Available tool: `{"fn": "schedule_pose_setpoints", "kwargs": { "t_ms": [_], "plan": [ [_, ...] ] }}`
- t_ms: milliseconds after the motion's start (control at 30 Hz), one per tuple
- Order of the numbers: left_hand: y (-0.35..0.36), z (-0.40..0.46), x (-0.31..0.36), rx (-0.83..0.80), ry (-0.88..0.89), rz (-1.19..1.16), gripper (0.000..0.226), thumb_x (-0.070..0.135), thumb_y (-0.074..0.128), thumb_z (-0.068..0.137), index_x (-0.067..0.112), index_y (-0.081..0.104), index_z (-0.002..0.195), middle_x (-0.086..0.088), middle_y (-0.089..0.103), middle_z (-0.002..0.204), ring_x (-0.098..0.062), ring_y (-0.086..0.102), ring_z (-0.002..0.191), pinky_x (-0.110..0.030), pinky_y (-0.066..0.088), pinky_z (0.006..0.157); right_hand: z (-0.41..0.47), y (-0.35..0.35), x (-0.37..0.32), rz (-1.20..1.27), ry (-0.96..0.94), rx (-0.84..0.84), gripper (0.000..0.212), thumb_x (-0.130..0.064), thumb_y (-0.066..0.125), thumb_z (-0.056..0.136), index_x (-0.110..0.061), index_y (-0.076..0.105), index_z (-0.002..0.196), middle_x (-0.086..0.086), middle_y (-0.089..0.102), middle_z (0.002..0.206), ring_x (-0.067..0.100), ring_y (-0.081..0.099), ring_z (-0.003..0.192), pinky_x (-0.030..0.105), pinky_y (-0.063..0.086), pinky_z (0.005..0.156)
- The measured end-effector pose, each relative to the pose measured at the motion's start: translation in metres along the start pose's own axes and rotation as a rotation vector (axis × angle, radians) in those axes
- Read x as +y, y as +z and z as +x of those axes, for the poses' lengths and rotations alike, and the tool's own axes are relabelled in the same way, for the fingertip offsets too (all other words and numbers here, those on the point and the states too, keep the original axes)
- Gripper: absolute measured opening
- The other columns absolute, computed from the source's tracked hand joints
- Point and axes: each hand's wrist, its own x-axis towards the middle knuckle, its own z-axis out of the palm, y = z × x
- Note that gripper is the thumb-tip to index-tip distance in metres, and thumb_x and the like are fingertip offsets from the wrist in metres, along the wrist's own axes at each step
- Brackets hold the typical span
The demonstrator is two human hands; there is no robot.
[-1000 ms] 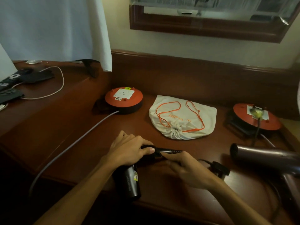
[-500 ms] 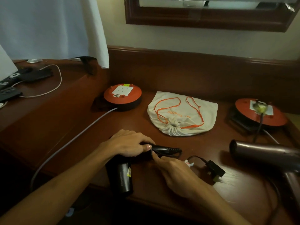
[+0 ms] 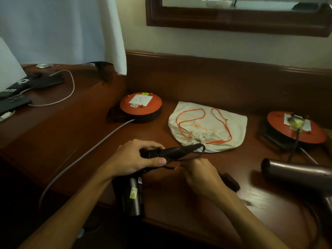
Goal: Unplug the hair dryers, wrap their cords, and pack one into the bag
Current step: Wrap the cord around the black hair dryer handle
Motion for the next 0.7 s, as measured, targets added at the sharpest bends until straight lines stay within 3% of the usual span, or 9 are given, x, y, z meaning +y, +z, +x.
{"fn": "schedule_pose_setpoints", "kwargs": {
  "t_ms": [67, 133, 167, 267, 367, 500, 600, 700],
  "plan": [
    [0.002, -0.008, 0.001, -0.038, 0.027, 0.037, 0.048, 0.079, 0.072, 0.065, 0.060, 0.064, 0.109, 0.035, 0.067, 0.105, 0.008, 0.060, 0.104, -0.034, 0.047, 0.096, 0.013, -0.010, 0.004, 0.024, -0.009, -0.151, 0.021, -0.028, 0.059, 0.097, -0.023, 0.067, 0.115, 0.001, 0.069, 0.112, 0.026, 0.067, 0.106, 0.042, 0.055, 0.088],
    [0.007, -0.011, 0.004, -0.061, 0.057, 0.137, 0.050, 0.081, 0.071, 0.064, 0.062, 0.061, 0.110, 0.035, 0.067, 0.102, 0.009, 0.060, 0.100, -0.028, 0.047, 0.090, 0.031, -0.019, 0.005, 0.045, -0.018, -0.408, 0.009, -0.015, 0.059, 0.097, -0.016, 0.068, 0.099, 0.000, 0.063, 0.094, 0.030, 0.065, 0.101, 0.038, 0.052, 0.084],
    [0.010, -0.011, 0.005, -0.066, 0.068, 0.179, 0.055, 0.084, 0.068, 0.063, 0.061, 0.059, 0.113, 0.031, 0.067, 0.098, 0.008, 0.061, 0.096, -0.027, 0.046, 0.085, 0.041, -0.024, 0.005, 0.055, -0.039, -0.471, 0.014, -0.012, 0.060, 0.097, -0.014, 0.069, 0.087, 0.000, 0.059, 0.082, 0.030, 0.064, 0.090, 0.032, 0.049, 0.075],
    [0.013, -0.007, 0.011, -0.100, 0.059, 0.290, 0.082, 0.089, 0.062, 0.063, 0.055, 0.044, 0.134, 0.025, 0.061, 0.091, 0.000, 0.061, 0.092, -0.027, 0.041, 0.077, 0.064, -0.037, 0.003, 0.027, -0.142, -0.468, 0.029, -0.026, 0.064, 0.096, -0.004, 0.065, 0.077, 0.001, 0.055, 0.067, 0.012, 0.048, 0.060, 0.023, 0.037, 0.056],
    [0.024, 0.000, 0.016, -0.142, 0.057, 0.498, 0.101, 0.090, 0.051, 0.072, 0.041, 0.019, 0.154, 0.007, 0.068, 0.106, -0.020, 0.064, 0.102, -0.033, 0.040, 0.077, 0.077, -0.044, -0.006, -0.049, -0.180, -0.518, 0.026, -0.031, 0.061, 0.098, -0.008, 0.068, 0.091, 0.005, 0.065, 0.078, 0.012, 0.053, 0.064, 0.027, 0.043, 0.060],
    [0.031, 0.009, 0.018, -0.195, 0.061, 0.581, 0.083, 0.089, 0.039, 0.080, 0.045, 0.021, 0.149, -0.002, 0.069, 0.092, -0.027, 0.066, 0.089, -0.038, 0.038, 0.068, 0.077, -0.053, -0.025, -0.065, -0.174, -0.621, 0.024, -0.021, 0.053, 0.099, -0.009, 0.070, 0.111, 0.007, 0.073, 0.099, 0.022, 0.068, 0.086, 0.041, 0.058, 0.078],
    [0.027, 0.010, 0.014, -0.179, 0.050, 0.498, 0.071, 0.088, 0.039, 0.080, 0.057, 0.025, 0.142, -0.001, 0.071, 0.100, -0.026, 0.067, 0.094, -0.038, 0.041, 0.071, 0.066, -0.060, -0.026, -0.027, -0.159, -0.571, 0.022, -0.024, 0.055, 0.097, -0.012, 0.071, 0.105, 0.009, 0.073, 0.092, 0.024, 0.070, 0.080, 0.045, 0.059, 0.071],
    [0.025, 0.005, 0.014, -0.104, 0.039, 0.393, 0.066, 0.085, 0.046, 0.081, 0.061, 0.029, 0.140, 0.004, 0.072, 0.111, -0.023, 0.066, 0.104, -0.039, 0.044, 0.080, 0.052, -0.064, -0.029, 0.080, -0.135, -0.478, 0.018, -0.020, 0.058, 0.097, -0.011, 0.074, 0.100, 0.009, 0.073, 0.080, 0.016, 0.067, 0.064, 0.031, 0.053, 0.056]
  ]
}}
